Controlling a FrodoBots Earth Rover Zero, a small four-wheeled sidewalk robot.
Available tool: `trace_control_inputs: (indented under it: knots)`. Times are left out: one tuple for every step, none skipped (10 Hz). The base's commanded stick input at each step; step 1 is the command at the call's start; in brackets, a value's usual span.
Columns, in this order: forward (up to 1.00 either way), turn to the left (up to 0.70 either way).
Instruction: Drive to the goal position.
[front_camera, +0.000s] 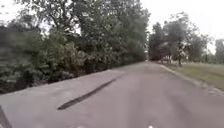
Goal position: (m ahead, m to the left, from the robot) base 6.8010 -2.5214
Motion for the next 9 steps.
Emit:
trace_control_inputs:
  knots:
    - [0.7, 0.0]
    - [0.7, -0.24]
    - [0.7, -0.35]
    - [0.7, -0.35]
    - [0.7, -0.35]
    - [0.7, 0.0]
    - [0.7, 0.0]
    - [0.7, 0.0]
    - [0.7, 0.0]
